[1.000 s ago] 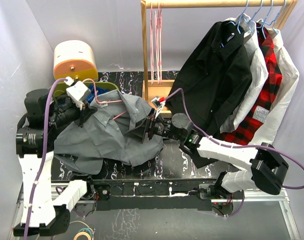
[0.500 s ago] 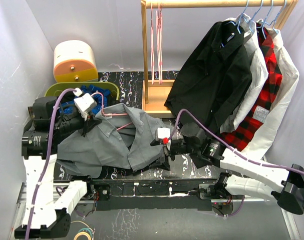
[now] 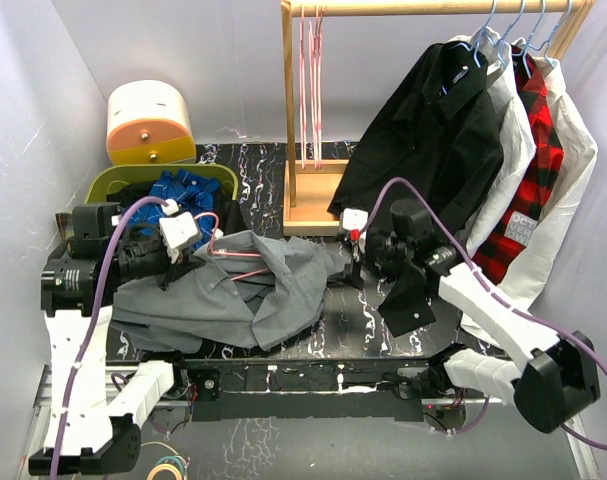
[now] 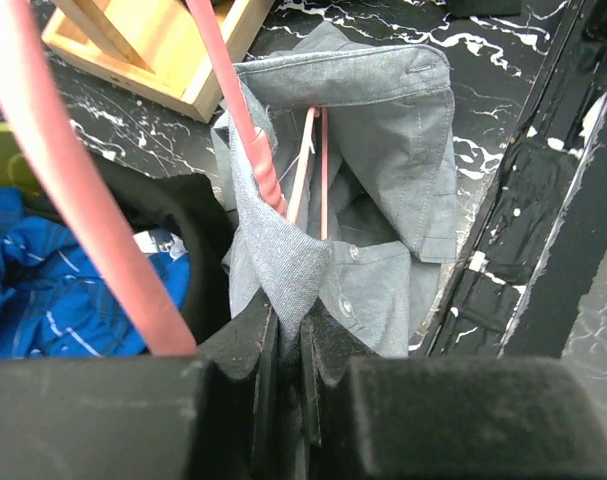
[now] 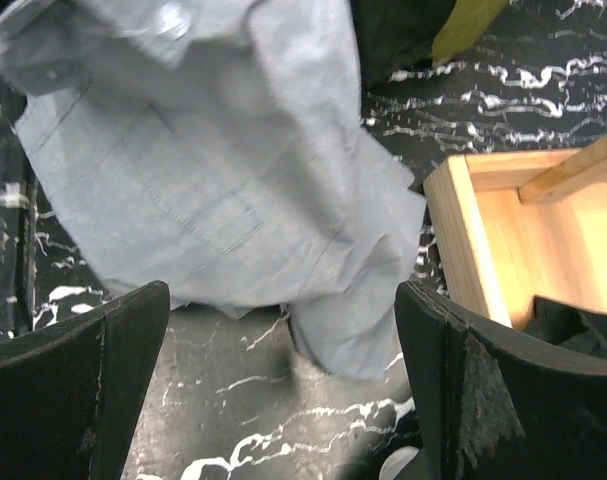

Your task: Place the shirt on the hanger

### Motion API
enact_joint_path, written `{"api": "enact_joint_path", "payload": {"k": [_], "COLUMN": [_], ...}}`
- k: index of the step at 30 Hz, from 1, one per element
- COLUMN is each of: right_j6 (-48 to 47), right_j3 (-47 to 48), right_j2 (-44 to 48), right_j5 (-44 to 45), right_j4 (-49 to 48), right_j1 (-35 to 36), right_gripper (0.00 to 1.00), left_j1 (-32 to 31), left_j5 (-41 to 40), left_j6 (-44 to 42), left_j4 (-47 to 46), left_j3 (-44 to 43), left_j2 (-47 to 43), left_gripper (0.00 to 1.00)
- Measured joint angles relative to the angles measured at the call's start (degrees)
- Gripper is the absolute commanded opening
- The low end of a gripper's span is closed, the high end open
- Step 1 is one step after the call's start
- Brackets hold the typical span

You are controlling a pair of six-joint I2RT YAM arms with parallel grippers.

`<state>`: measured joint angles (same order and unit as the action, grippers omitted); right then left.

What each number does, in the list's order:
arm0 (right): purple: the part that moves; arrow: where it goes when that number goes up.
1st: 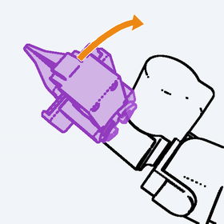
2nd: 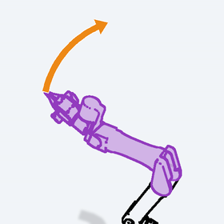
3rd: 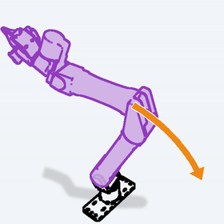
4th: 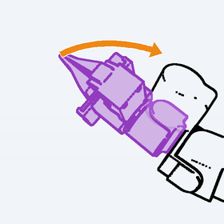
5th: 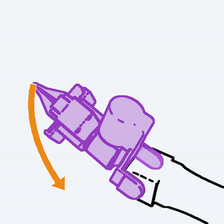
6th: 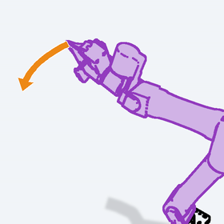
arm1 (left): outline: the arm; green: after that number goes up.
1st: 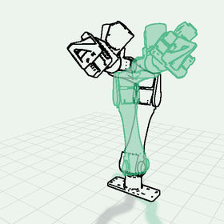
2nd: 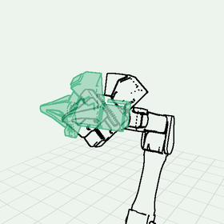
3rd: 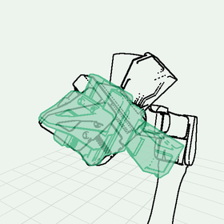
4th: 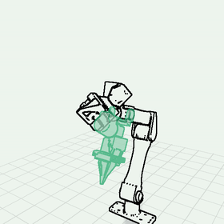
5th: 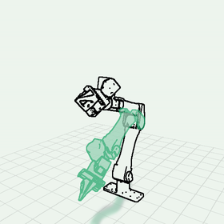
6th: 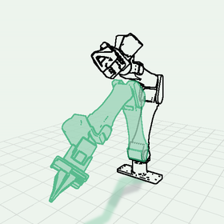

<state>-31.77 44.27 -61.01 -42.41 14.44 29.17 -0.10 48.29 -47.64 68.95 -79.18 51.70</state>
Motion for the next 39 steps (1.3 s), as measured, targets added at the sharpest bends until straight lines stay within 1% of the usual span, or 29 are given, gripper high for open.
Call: {"api": "enact_joint_path", "payload": {"k": [3, 5, 8, 15, 19, 21, 24, 26, 32, 35, 37, 38, 39], "right_j6": [-0.28, -0.07, 0.79, 4.26, 5.49, 7.13, 11.52, 14.82, 31.08, 38.21, 42.01, 43.67, 45.62], "right_j3": [4.96, 8.98, 15.08, 21.24, 21.51, 20.81, 18.93, 18.8, 18.86, 18.95, 19.04, 19.04, 19.04], "right_j2": [-5.2, -8.61, -13.57, -22.67, -27.3, -28.39, -28.72, -29.64, -36.94, -40.04, -41.62, -42.03, -42.42], "right_j5": [-7.96, -12.87, -20.28, -31.61, -32.96, -32.33, -30.97, -30.8, -32.48, -33.92, -34.71, -35.01, -35.26], "right_j4": [-0.02, -0.04, -1.57, -6.14, -7.93, -11.19, -18.78, -24.13, -43.5, -50.36, -53.66, -54.75, -56.89], "right_j1": [-3.85, -4.85, -4.9, -2.43, -0.48, 0.57, 1.79, 2.38, 2.97, 3.58, 4.59, 4.98, 5.51], "right_gripper": [0.97, 0.97, 0.96, 0.93, 0.95, 0.95, 0.95, 0.98, 0.98, 0.89, 0.84, 0.8, 0.7], "left_j1": [0.0, 0.0, 0.0, 0.0, 0.0, 0.0, 0.09, 0.37, 1.84, 2.58, 2.93, 3.06, 3.17], "left_j5": [0.22, 0.22, 0.17, -0.26, -0.24, -0.04, 0.85, 1.36, 2.6, 3.06, 3.45, 3.63, 3.74], "left_j6": [-3.08, -4.39, -5.88, -9.09, -10.64, -11.56, -13.51, -15.28, -21.31, -23.1, -23.76, -23.93, -23.98], "left_j4": [0.9, 1.01, 1.01, 0.7, 0.7, 1.75, 2.58, 3.5, 6.36, 6.64, 6.64, 6.64, 6.62], "left_j3": [0.0, 0.0, 0.0, -0.02, -0.37, -2.01, -3.54, -3.52, -2.93, -2.86, -2.86, -2.86, -2.86], "left_j2": [-2.27, -3.43, -3.91, -4.79, -6.62, -6.91, -6.99, -7.23, -7.91, -7.87, -7.85, -7.78, -7.67], "left_gripper": [0.0, 0.0, 0.0, 0.0, 0.0, 0.0, 0.0, 0.0, 0.0, 0.0, 0.0, 0.0, 0.0]}}
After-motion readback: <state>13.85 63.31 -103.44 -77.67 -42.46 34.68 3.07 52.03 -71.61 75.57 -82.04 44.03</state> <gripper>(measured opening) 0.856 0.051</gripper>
